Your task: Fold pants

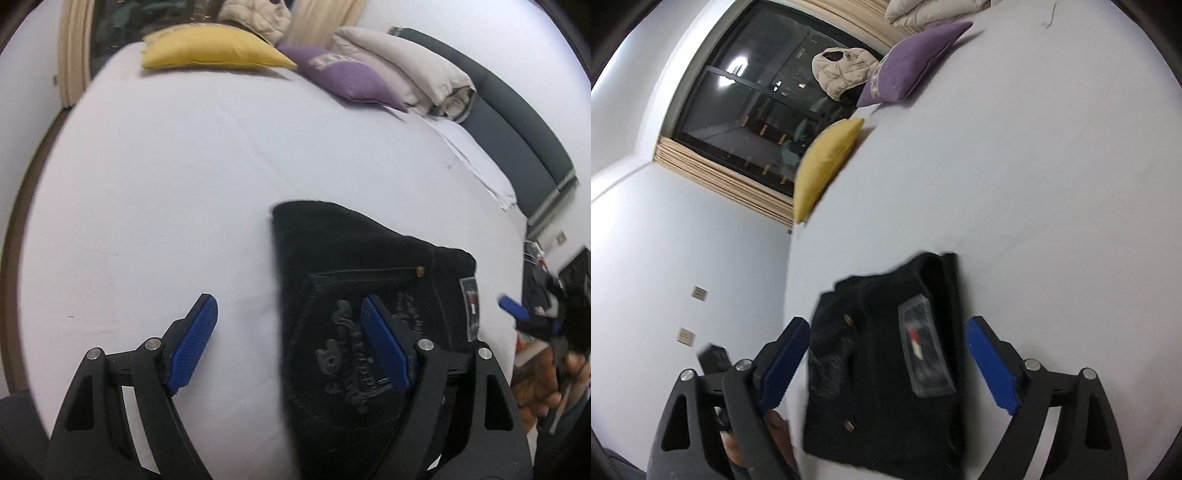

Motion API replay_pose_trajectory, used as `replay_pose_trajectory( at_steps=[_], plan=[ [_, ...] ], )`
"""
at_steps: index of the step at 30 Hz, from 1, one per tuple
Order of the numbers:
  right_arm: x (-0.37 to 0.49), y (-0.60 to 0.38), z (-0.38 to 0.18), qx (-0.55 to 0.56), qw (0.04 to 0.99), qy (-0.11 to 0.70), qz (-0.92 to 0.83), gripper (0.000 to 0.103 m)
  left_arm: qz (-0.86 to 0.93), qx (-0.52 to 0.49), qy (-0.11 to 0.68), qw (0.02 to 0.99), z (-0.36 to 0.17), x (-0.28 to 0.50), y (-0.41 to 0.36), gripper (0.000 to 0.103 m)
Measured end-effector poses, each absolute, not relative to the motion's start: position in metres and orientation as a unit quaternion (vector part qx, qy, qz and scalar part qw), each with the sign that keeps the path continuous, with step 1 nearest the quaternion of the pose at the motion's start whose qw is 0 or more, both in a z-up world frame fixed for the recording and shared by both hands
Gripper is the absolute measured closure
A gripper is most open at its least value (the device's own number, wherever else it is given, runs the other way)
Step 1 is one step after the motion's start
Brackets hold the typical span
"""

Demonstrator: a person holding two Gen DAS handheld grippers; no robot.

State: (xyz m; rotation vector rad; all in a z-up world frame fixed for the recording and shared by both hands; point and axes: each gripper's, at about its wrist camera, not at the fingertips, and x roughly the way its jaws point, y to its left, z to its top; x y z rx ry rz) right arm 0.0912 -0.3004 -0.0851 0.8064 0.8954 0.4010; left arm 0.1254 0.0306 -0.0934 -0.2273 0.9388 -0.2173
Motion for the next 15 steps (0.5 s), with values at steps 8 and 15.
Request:
replay_pose_trajectory(
  at_steps=[8, 15],
  plan=[
    [0.088, -0.28, -0.138, 0.354, 0.764, 0.509, 0.18, 0.011, -0.091, -0.065, 0.511, 0.852, -0.118, 0.116, 0.012, 0.017],
    [0.095, -0.273, -0.141, 0.34, 0.756, 0.521, 0.202, 0.019, -0.09, -0.036, 0.528, 0.844, -0.121, 0.121, -0.006, 0.012]
  ],
)
